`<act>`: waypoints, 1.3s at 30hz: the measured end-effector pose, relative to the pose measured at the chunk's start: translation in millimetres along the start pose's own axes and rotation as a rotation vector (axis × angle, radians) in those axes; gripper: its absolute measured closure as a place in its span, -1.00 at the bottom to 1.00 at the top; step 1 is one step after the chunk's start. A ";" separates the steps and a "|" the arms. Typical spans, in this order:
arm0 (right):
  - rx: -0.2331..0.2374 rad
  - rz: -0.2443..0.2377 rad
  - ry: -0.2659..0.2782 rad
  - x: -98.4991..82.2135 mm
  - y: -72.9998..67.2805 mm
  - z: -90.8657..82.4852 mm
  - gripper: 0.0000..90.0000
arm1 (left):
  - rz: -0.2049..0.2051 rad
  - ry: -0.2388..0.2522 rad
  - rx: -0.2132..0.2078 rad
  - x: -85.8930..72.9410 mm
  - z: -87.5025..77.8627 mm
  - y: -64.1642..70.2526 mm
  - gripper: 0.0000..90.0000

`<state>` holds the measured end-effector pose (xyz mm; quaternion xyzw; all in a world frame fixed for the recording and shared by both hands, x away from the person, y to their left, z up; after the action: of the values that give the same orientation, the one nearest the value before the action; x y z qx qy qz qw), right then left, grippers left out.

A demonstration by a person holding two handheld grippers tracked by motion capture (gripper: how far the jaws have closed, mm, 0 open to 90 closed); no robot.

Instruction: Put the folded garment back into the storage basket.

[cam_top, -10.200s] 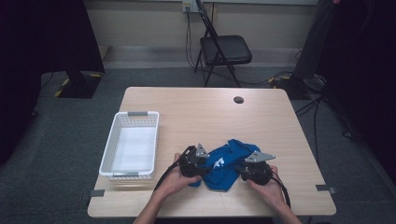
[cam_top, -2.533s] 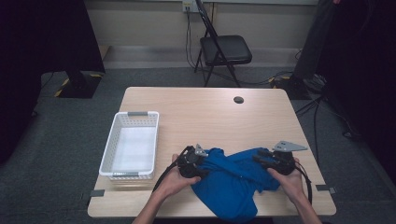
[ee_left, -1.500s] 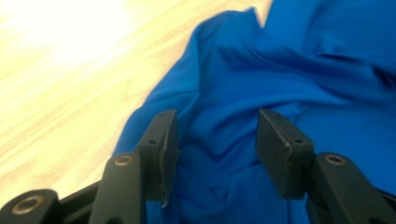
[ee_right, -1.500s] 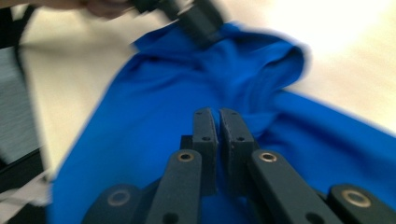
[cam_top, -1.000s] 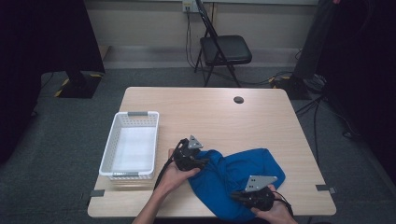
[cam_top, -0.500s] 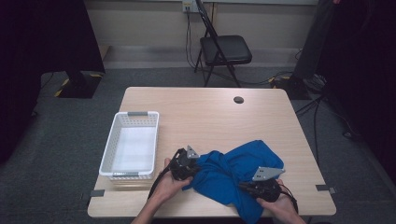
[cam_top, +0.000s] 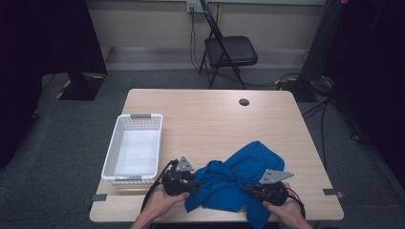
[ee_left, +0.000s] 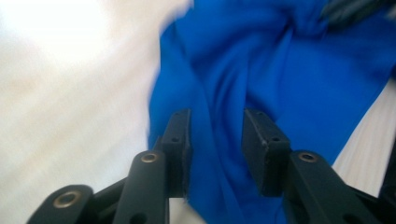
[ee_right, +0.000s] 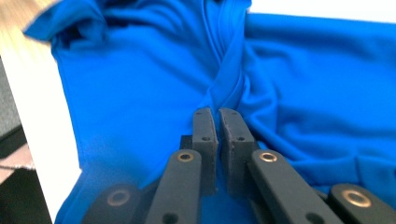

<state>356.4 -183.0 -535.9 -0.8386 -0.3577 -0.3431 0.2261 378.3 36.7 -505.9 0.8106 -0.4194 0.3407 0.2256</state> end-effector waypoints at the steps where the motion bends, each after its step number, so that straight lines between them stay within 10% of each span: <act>1: -0.006 0.007 0.016 2.8 1.2 -1.9 0.90 | -0.002 0.017 0.015 6.1 -0.7 -4.6 0.37; 9: -0.049 0.048 0.107 18.1 21.1 -13.6 0.90 | -0.053 0.072 0.073 31.2 26.9 -31.7 0.30; 25: -0.106 0.070 0.019 0.5 38.7 -3.3 0.90 | -0.051 0.003 0.035 26.8 86.6 -41.0 0.14; 33: -0.106 0.072 0.003 -1.9 39.2 -1.3 0.90 | 0.097 0.005 0.056 28.7 93.0 -24.5 0.43; 39: -0.100 0.081 0.000 -2.1 39.6 -1.2 0.90 | 0.117 0.014 0.036 27.3 92.1 -16.3 0.87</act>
<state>384.7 -210.1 -542.0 -0.8627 -0.3059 -0.3510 0.1974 436.7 -28.8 -548.3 0.7861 -0.4584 0.3664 0.1938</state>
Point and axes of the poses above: each handheld gripper's, and its own axes: z roughly forward along the jaws, x roughly out of its top, y roughly to its right, the point moved 9 cm from there along z, roughly forward along the jaws, and after that the axes turned 5 degrees about z, right-handed, at the moved point
